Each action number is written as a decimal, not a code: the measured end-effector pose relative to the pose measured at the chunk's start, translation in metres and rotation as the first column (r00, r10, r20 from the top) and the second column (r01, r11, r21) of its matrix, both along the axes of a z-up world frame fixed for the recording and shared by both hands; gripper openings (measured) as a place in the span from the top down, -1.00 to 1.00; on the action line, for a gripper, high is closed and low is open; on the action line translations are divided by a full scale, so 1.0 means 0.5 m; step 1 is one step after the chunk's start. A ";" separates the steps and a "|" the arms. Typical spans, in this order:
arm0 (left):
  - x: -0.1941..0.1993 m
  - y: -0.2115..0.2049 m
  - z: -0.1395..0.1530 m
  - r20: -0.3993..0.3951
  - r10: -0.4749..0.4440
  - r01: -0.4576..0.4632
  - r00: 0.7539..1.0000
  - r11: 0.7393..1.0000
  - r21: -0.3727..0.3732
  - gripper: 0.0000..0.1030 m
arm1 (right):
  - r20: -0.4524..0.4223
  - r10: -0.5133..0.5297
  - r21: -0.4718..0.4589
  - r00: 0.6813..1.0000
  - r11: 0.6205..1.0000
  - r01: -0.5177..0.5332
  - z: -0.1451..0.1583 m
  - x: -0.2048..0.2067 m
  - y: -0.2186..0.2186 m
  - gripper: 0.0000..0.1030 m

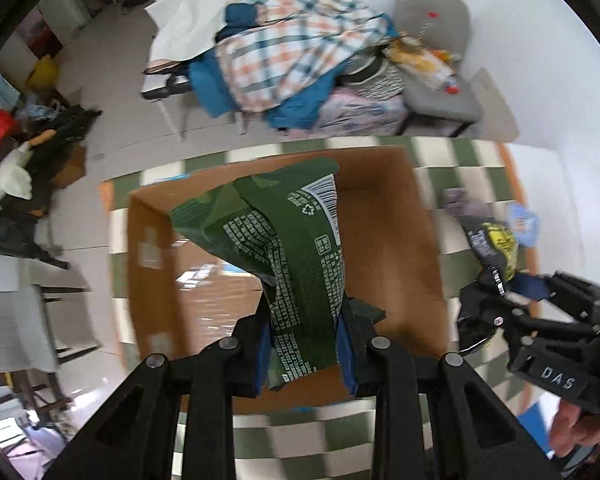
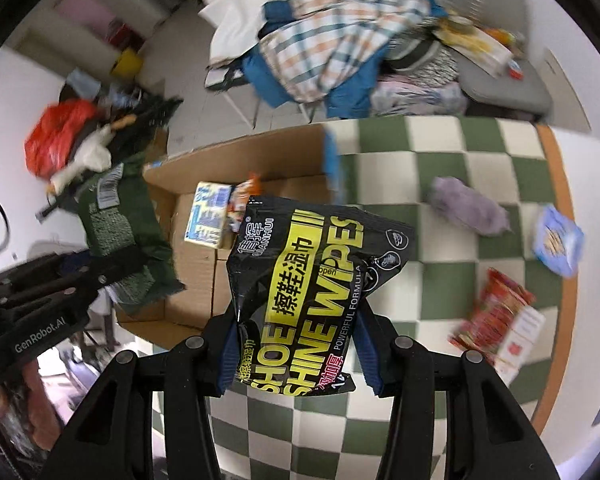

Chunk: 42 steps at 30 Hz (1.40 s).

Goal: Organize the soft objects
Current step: 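Carry both packs into the box and open both tools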

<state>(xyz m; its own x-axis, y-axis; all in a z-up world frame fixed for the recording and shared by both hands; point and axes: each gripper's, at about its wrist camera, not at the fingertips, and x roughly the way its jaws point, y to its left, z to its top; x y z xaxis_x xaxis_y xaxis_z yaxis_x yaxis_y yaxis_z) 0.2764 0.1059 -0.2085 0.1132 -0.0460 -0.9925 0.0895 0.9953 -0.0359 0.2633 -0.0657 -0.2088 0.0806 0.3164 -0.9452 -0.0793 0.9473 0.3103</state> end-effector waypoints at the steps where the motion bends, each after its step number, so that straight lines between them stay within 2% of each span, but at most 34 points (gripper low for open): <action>1: 0.008 0.023 -0.015 -0.016 -0.002 0.002 1.000 1.000 0.013 0.51 | -0.010 0.023 -0.017 1.000 1.000 -0.023 -0.010 0.010 0.036 0.00; 7: 0.063 0.100 -0.102 -0.091 0.023 -0.020 0.996 0.999 0.035 0.51 | -0.052 0.076 -0.104 0.996 0.991 -0.081 -0.104 0.082 0.131 0.00; 14: 0.114 0.136 -0.189 -0.154 0.011 0.000 0.988 0.997 0.073 0.51 | -0.105 0.093 -0.174 0.990 0.979 -0.110 -0.232 0.151 0.187 0.00; 20: 0.134 0.144 -0.244 -0.202 -0.018 0.038 0.979 0.995 0.095 0.46 | -0.157 0.090 -0.198 0.983 0.973 -0.121 -0.298 0.187 0.194 -0.03; 24: 0.142 0.153 -0.255 -0.221 0.010 0.017 0.975 0.993 0.118 0.42 | -0.174 0.099 -0.239 0.980 0.961 -0.139 -0.318 0.200 0.200 -0.12; 25: 0.145 0.155 -0.254 -0.220 0.019 0.007 0.975 0.993 0.115 0.31 | -0.170 0.095 -0.250 0.981 0.959 -0.136 -0.319 0.202 0.199 -0.17; 27: 0.148 0.163 -0.246 -0.216 0.043 -0.023 0.975 0.995 0.093 0.22 | -0.163 0.089 -0.252 0.983 0.959 -0.129 -0.317 0.204 0.201 -0.52; 29: 0.150 0.170 -0.235 -0.210 0.059 -0.043 0.976 0.996 0.080 0.14 | -0.149 0.091 -0.245 0.985 0.961 -0.126 -0.306 0.205 0.202 -0.73; 30: 0.149 0.173 -0.227 -0.201 0.065 -0.052 0.977 0.996 0.070 0.05 | -0.144 0.093 -0.250 0.985 0.960 -0.127 -0.300 0.204 0.203 -0.73; 33: 0.146 0.181 -0.202 -0.171 0.081 -0.073 0.982 0.996 0.051 -0.44 | -0.129 0.098 -0.251 0.987 0.959 -0.128 -0.279 0.200 0.207 -0.76; 34: 0.143 0.185 -0.192 -0.159 0.092 -0.086 0.983 0.995 0.042 -0.63 | -0.123 0.097 -0.252 0.988 0.960 -0.125 -0.271 0.198 0.205 -0.80; 36: 0.136 0.187 -0.178 -0.138 0.107 -0.104 0.985 0.994 0.029 -0.82 | -0.109 0.090 -0.256 0.990 0.960 -0.116 -0.255 0.189 0.205 -1.00; 42: 0.080 0.188 -0.147 -0.067 0.154 -0.154 0.986 0.988 0.011 -0.96 | -0.059 0.055 -0.255 0.997 0.965 -0.069 -0.210 0.151 0.202 -1.00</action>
